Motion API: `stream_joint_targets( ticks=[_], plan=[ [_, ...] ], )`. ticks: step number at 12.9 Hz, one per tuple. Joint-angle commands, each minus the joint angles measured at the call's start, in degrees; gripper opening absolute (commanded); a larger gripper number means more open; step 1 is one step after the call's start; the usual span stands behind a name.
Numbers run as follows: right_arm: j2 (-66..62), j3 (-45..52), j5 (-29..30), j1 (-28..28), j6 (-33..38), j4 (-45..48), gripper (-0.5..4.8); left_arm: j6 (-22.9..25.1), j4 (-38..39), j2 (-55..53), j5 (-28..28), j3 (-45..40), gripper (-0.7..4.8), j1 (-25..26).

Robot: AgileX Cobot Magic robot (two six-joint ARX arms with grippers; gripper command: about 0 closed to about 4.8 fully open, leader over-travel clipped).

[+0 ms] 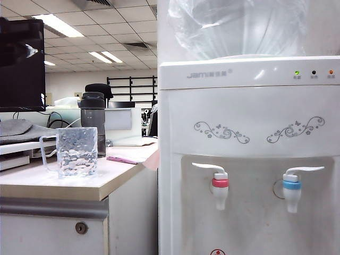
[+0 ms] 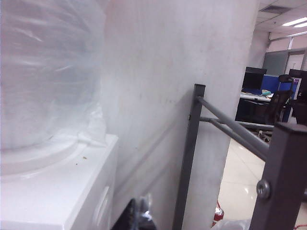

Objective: Pick up the plastic mug from the left desk, go to the cold water outlet of the water dispenser, press the vertical switch to get some water, then put the mug back on the desk.

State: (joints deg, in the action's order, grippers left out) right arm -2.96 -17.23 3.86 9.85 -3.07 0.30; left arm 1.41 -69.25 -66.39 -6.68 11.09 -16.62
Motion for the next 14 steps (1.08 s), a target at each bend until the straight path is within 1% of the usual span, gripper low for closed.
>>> stream_joint_targets(
  ticks=[1, 2, 3, 4, 5, 6, 7, 8, 9, 10, 11, 12, 14],
  plan=[
    [0.0, -0.2, -0.1, 0.0, -0.2, -1.4, 0.00, 1.9, 19.9, 11.7, -0.2, -0.2, -0.06, -0.1],
    [0.0, -0.2, -0.1, 0.0, -0.2, -1.9, -0.01, 2.7, 26.5, 16.5, -0.1, -0.2, -0.06, 0.4],
    [0.0, -0.2, -0.1, 0.0, -0.2, -2.0, -0.01, 3.0, 31.3, 20.1, 0.0, -0.2, -0.06, 1.2],
    [0.0, -0.2, -0.1, 0.0, -0.2, -2.1, 0.00, 3.8, 45.7, 31.7, 0.5, -0.2, -0.06, 3.9],
    [0.0, -0.2, -0.1, 0.0, -0.2, -2.1, 0.00, 5.0, 57.5, 43.3, 0.5, -0.4, -0.06, 7.5],
    [0.0, -0.2, -0.1, 0.0, -0.2, -2.1, 0.00, 5.2, 56.2, 49.7, -0.2, -5.3, -0.06, 9.1],
    [0.0, -0.2, -0.1, 0.0, -0.2, -2.1, -0.01, 4.4, 56.3, 51.2, -0.1, -6.9, -0.06, 9.7],
    [0.0, -0.2, 0.1, 0.0, -0.2, -2.2, -0.01, 3.8, 58.7, 56.8, 2.7, -10.6, -0.06, 11.9],
    [0.0, -0.2, 0.1, 0.0, -0.2, -2.2, -0.01, -0.4, 66.1, 60.0, 5.7, -10.6, -0.06, 13.5],
    [0.0, -0.2, 0.1, 0.0, -0.2, -2.2, -0.01, -1.1, 70.3, 62.2, 6.9, -10.6, -0.06, 13.9],
    [0.0, -0.2, 0.1, 0.0, -0.2, -2.2, 0.00, -3.1, 73.3, 63.9, 6.9, -10.6, -0.06, 13.9],
    [0.0, -0.2, 0.1, 0.0, -0.2, -2.2, 0.00, -4.9, 75.5, 66.2, 6.6, -10.6, -0.06, 13.9],
    [0.1, -0.2, 0.1, 0.0, -0.2, -2.2, -0.01, -4.9, 75.2, 66.3, 6.5, -10.6, -0.06, 13.9]
  ],
)
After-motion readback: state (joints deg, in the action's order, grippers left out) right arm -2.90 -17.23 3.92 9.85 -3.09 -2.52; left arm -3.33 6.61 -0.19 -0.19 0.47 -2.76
